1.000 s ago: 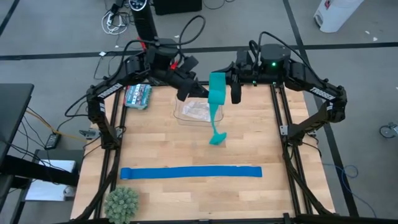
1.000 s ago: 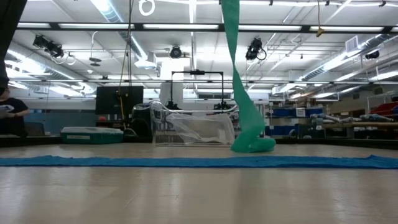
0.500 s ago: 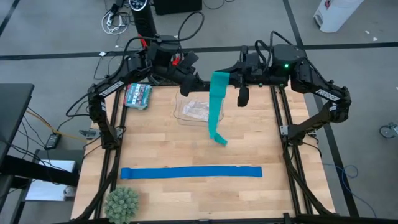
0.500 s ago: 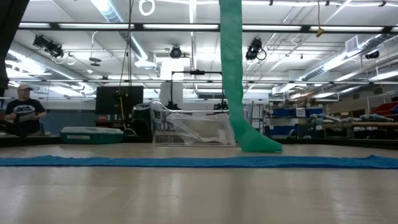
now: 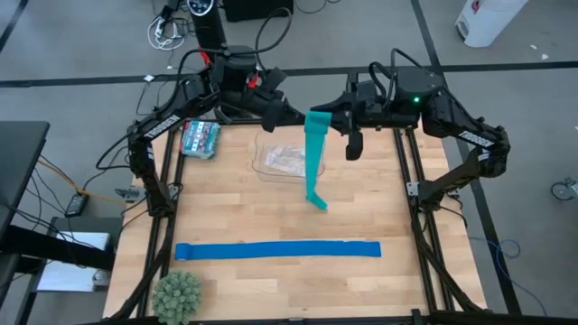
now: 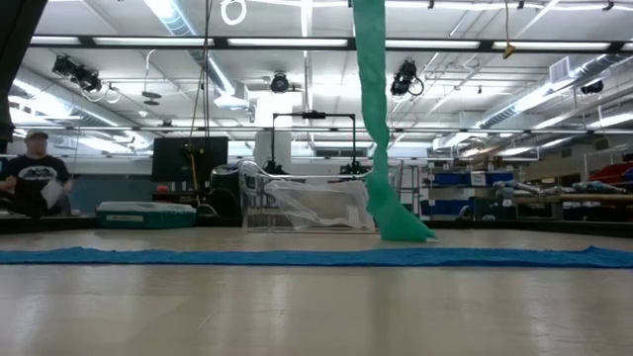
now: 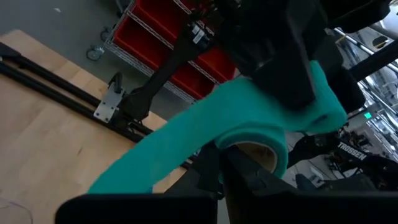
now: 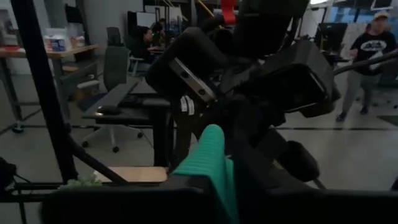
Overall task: Roll bandage
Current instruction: Roll the green bandage
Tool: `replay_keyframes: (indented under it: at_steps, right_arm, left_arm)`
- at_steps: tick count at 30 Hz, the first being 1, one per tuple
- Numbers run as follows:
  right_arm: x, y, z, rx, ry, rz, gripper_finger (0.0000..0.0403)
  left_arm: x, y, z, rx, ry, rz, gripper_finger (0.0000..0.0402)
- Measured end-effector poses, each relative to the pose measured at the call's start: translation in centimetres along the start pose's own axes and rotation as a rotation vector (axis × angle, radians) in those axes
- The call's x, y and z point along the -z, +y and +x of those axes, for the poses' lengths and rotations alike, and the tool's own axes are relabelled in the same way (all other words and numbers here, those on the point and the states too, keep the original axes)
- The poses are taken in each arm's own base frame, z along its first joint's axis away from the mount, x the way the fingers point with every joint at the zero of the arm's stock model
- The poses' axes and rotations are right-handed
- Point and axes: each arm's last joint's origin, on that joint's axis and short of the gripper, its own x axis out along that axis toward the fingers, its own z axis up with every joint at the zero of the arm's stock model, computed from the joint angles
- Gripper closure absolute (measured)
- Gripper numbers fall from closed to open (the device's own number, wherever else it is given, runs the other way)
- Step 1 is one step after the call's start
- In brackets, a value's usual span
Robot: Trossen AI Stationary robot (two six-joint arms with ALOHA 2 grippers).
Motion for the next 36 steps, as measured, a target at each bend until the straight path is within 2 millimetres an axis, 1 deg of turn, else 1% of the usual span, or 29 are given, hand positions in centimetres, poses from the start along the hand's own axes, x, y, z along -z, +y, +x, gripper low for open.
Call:
replay_keyframes:
  at_steps: [9,12,16,20,26,29,33,36]
  right_arm:
    - [0.1,0.1,0.1,-0.025,0.011,0.073,0.0231]
    - [0.2,0.1,0.1,-0.033,0.014,0.106,0.0202]
    - [0.2,0.5,0.1,-0.053,0.017,0.131,0.0176]
    - [0.1,0.9,-0.6,-0.034,0.028,0.121,0.0163]
    - [-0.4,1.3,-2.8,0.082,0.051,0.085,0.0163]
    - [-0.5,2.0,-3.2,0.058,0.05,0.062,0.0165]
    - [-0.3,3.2,-2.9,-0.03,0.064,0.032,0.0167]
    - [0.3,3.8,-3.0,-0.053,0.125,0.037,0.0167]
  left_arm:
    - [-0.2,0.1,-0.1,0.0,-0.01,0.007,0.039]
    - [-0.2,0.1,-0.1,0.0,-0.01,0.007,0.039]
    - [-0.2,0.1,-0.1,-0.001,-0.011,0.006,0.039]
    - [-0.4,0.6,-0.4,-0.012,-0.008,-0.003,0.039]
    - [-0.8,1.7,-1.1,-0.063,-0.007,-0.002,0.039]
    - [-0.8,2.1,-1.3,-0.086,-0.001,0.047,0.039]
    - [-0.9,2.4,-1.4,-0.16,-0.034,0.122,0.039]
    - [-0.9,2.7,-1.5,-0.205,-0.04,0.184,0.039]
